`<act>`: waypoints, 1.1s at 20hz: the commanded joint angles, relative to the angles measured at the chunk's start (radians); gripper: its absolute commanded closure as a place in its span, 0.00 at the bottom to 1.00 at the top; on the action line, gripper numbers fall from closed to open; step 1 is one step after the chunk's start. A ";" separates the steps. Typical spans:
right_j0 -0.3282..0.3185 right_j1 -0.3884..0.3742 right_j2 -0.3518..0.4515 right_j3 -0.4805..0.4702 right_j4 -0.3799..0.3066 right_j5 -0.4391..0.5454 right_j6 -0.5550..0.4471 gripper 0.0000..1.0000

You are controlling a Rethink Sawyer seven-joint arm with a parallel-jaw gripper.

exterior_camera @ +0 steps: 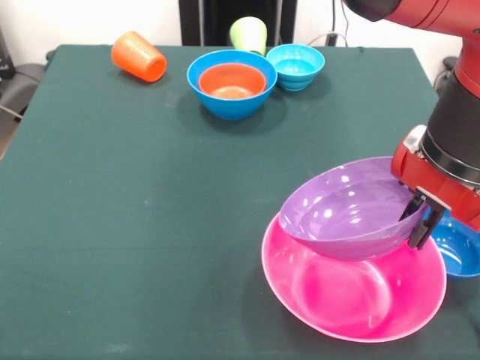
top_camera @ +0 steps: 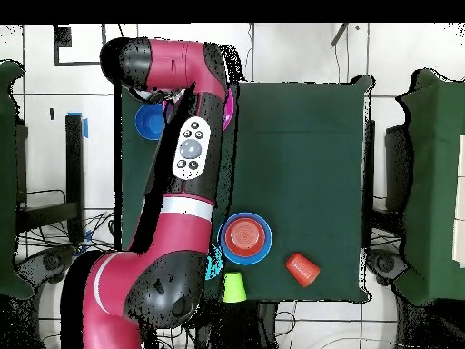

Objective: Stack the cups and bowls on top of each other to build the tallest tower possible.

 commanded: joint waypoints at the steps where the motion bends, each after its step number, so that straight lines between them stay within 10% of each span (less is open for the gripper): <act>1: 0.003 -0.007 0.033 0.001 0.002 0.013 0.145 1.00; 16: 0.001 -0.003 0.014 -0.001 0.009 -0.003 0.141 1.00; 17: 0.005 -0.008 0.017 0.007 0.008 -0.009 0.143 0.00; 22: 0.006 -0.011 0.021 0.012 0.007 -0.016 0.142 0.00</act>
